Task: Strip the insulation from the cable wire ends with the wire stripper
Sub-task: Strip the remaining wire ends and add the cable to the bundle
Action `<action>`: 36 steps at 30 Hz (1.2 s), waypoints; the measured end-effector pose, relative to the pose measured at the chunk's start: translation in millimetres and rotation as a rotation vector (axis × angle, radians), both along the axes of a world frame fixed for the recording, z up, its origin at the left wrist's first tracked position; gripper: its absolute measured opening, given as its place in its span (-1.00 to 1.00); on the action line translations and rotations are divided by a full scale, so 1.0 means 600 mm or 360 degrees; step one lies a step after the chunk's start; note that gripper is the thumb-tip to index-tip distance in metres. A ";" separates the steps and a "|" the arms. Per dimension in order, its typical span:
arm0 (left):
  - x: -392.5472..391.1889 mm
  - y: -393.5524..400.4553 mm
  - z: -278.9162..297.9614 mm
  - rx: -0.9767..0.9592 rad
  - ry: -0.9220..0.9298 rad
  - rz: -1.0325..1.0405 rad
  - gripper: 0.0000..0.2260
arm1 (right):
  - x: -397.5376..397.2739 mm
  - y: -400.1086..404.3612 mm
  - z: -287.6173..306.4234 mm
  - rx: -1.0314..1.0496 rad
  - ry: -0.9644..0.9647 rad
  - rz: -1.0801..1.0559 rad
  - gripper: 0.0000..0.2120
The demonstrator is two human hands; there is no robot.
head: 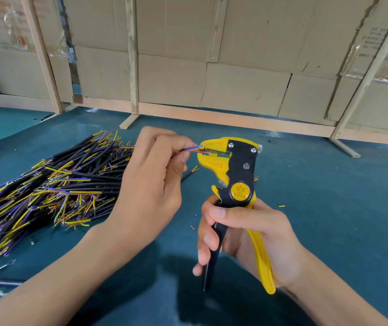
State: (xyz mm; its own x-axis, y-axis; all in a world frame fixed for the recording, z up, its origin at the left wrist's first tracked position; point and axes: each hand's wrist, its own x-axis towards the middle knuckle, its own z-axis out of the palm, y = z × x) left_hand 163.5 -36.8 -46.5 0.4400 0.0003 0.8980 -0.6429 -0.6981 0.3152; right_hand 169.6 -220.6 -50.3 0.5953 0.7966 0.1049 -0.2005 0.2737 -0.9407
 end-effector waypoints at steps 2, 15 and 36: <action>0.000 0.000 0.000 0.0006 -0.0008 -0.0007 -0.85 | -0.001 -0.002 0.001 -0.0013 -0.0006 -0.0021 -0.86; -0.004 0.000 0.001 -0.0010 -0.0038 0.0027 -0.86 | -0.007 -0.002 0.010 -0.0087 -0.0069 -0.0078 -0.81; -0.004 -0.003 0.003 0.0018 0.0035 0.0099 -0.85 | -0.008 0.003 0.013 -0.0126 -0.0007 -0.0410 -0.73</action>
State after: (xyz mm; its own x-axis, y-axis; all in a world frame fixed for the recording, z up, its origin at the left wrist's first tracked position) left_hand 161.0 -38.6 -44.6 0.4592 0.0182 0.8881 -0.5911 -0.7400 0.3208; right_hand 164.7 -218.5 -42.6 0.7791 0.6248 0.0515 -0.1295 0.2407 -0.9619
